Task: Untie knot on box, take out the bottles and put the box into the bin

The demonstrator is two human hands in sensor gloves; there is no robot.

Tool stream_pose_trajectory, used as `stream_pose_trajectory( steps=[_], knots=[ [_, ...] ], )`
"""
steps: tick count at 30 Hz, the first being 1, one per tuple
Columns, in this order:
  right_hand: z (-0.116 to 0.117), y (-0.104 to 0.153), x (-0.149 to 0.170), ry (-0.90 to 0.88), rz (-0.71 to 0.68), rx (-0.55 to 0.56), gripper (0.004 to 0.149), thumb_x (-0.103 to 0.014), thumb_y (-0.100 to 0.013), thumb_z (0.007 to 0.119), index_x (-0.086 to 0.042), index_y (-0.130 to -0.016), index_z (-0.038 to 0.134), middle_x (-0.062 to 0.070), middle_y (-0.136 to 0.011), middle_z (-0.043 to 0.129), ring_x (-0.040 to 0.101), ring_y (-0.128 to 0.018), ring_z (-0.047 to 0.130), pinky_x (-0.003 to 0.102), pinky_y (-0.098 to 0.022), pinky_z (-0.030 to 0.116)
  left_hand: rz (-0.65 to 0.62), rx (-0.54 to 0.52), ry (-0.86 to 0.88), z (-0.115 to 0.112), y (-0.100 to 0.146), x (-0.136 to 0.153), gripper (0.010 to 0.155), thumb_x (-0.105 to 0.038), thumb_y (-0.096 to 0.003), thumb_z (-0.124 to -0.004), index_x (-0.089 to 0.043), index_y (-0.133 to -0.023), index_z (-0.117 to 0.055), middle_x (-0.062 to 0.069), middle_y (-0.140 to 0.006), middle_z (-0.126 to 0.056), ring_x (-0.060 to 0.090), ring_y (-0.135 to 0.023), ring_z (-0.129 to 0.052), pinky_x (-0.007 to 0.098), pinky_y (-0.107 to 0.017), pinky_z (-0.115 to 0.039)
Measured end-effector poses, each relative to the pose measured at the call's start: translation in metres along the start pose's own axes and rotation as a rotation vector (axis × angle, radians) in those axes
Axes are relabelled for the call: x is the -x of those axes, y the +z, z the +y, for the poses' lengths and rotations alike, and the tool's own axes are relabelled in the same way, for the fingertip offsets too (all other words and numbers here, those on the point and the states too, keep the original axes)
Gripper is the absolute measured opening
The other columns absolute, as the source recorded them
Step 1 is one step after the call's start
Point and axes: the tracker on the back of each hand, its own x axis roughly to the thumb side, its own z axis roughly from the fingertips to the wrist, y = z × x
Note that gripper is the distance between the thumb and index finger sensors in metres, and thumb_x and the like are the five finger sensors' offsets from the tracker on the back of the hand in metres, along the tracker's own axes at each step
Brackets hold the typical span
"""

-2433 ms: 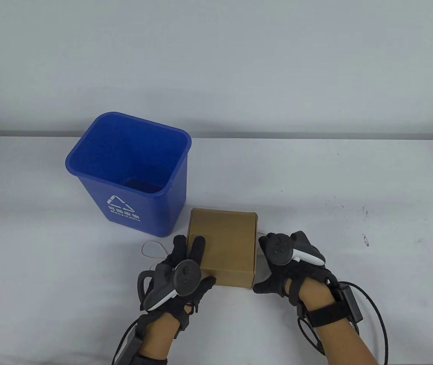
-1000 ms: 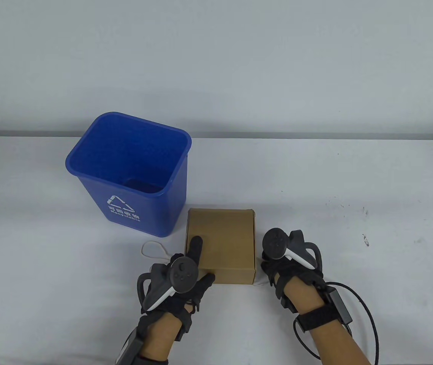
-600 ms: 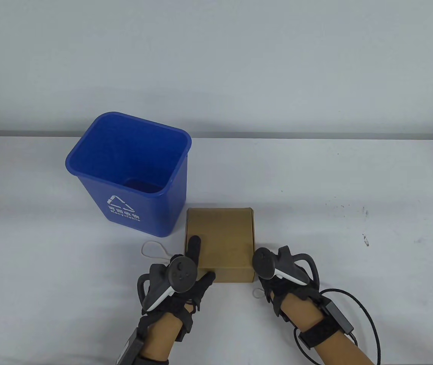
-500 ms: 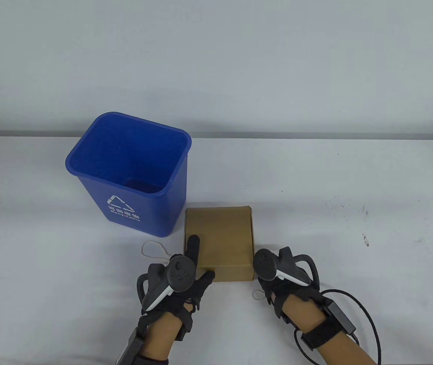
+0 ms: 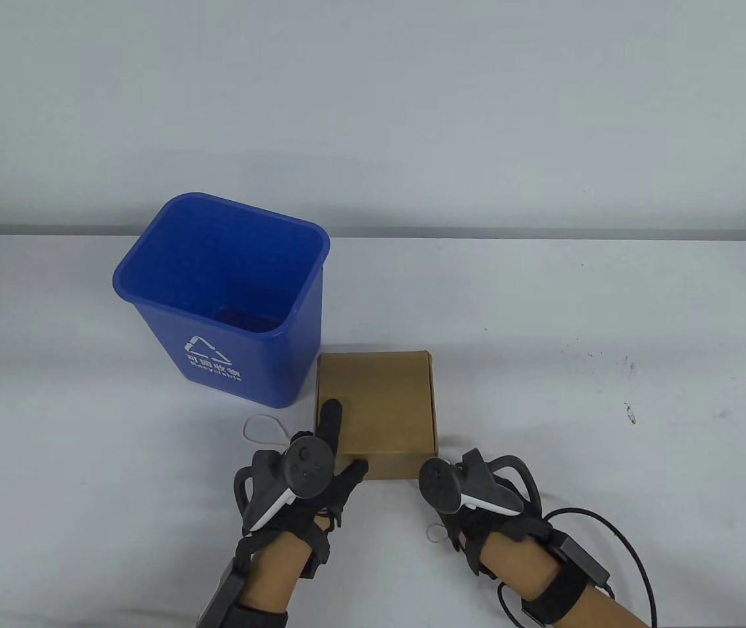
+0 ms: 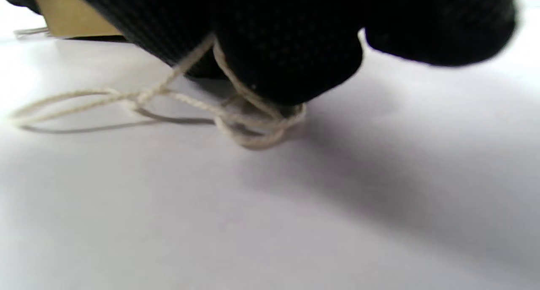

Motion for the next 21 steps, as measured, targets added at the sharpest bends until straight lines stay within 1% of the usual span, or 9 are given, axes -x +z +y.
stream_pose_trajectory(
  steps=[2, 3, 6, 9, 17, 21],
  knots=[
    [0.000, 0.001, -0.007, -0.003, -0.035, -0.015, 0.040, -0.031, -0.048, 0.075, -0.010, -0.082, 0.070, 0.006, -0.063, 0.080, 0.008, -0.032, 0.091, 0.034, -0.024, 0.085, 0.004, -0.002, 0.002, 0.000, 0.000, -0.001, 0.092, -0.062, -0.0472, -0.070, -0.031, -0.109, -0.009, 0.028, -0.093, -0.062, 0.042, -0.072, -0.093, 0.061, -0.058, -0.075],
    [0.001, 0.002, -0.012, 0.000, -0.049, -0.014, 0.040, -0.031, -0.048, 0.075, -0.010, -0.082, 0.070, 0.006, -0.063, 0.080, 0.008, -0.032, 0.091, 0.034, -0.024, 0.085, 0.003, -0.003, 0.004, 0.000, 0.000, -0.001, 0.093, -0.061, -0.0472, -0.070, -0.031, -0.109, -0.009, 0.030, -0.093, -0.062, 0.042, -0.071, -0.093, 0.062, -0.058, -0.075],
    [0.001, 0.002, -0.025, 0.033, -0.084, -0.004, 0.040, -0.031, -0.047, 0.075, -0.011, -0.082, 0.070, 0.006, -0.064, 0.080, 0.009, -0.033, 0.091, 0.034, -0.024, 0.085, -0.005, 0.004, 0.012, 0.000, -0.001, 0.000, 0.093, -0.061, -0.0471, -0.070, -0.031, -0.109, -0.009, 0.030, -0.093, -0.062, 0.043, -0.072, -0.092, 0.062, -0.058, -0.075],
    [0.001, -0.002, -0.037, 0.028, -0.139, 0.015, 0.040, -0.031, -0.048, 0.075, -0.011, -0.082, 0.070, 0.006, -0.064, 0.080, 0.009, -0.033, 0.091, 0.034, -0.025, 0.084, -0.011, 0.015, 0.026, 0.000, -0.001, 0.001, 0.092, -0.061, -0.0473, -0.071, -0.032, -0.109, -0.009, 0.030, -0.093, -0.061, 0.044, -0.073, -0.091, 0.063, -0.059, -0.074],
    [-0.002, -0.014, -0.062, 0.077, -0.186, 0.038, 0.040, -0.030, -0.047, 0.074, -0.012, -0.083, 0.069, 0.006, -0.065, 0.079, 0.009, -0.035, 0.090, 0.034, -0.026, 0.084, -0.019, 0.034, 0.039, 0.000, -0.002, 0.001, 0.092, -0.059, -0.0475, -0.072, -0.033, -0.109, -0.008, 0.030, -0.094, -0.059, 0.045, -0.074, -0.090, 0.064, -0.060, -0.072],
    [-0.003, -0.017, -0.071, 0.071, -0.210, 0.048, 0.040, -0.030, -0.047, 0.074, -0.012, -0.083, 0.069, 0.006, -0.066, 0.079, 0.009, -0.035, 0.090, 0.034, -0.027, 0.084, -0.028, 0.049, 0.031, 0.000, -0.002, 0.000, 0.092, -0.058, -0.0479, -0.073, -0.033, -0.108, -0.007, 0.030, -0.095, -0.058, 0.045, -0.074, -0.089, 0.064, -0.060, -0.072]
  ],
)
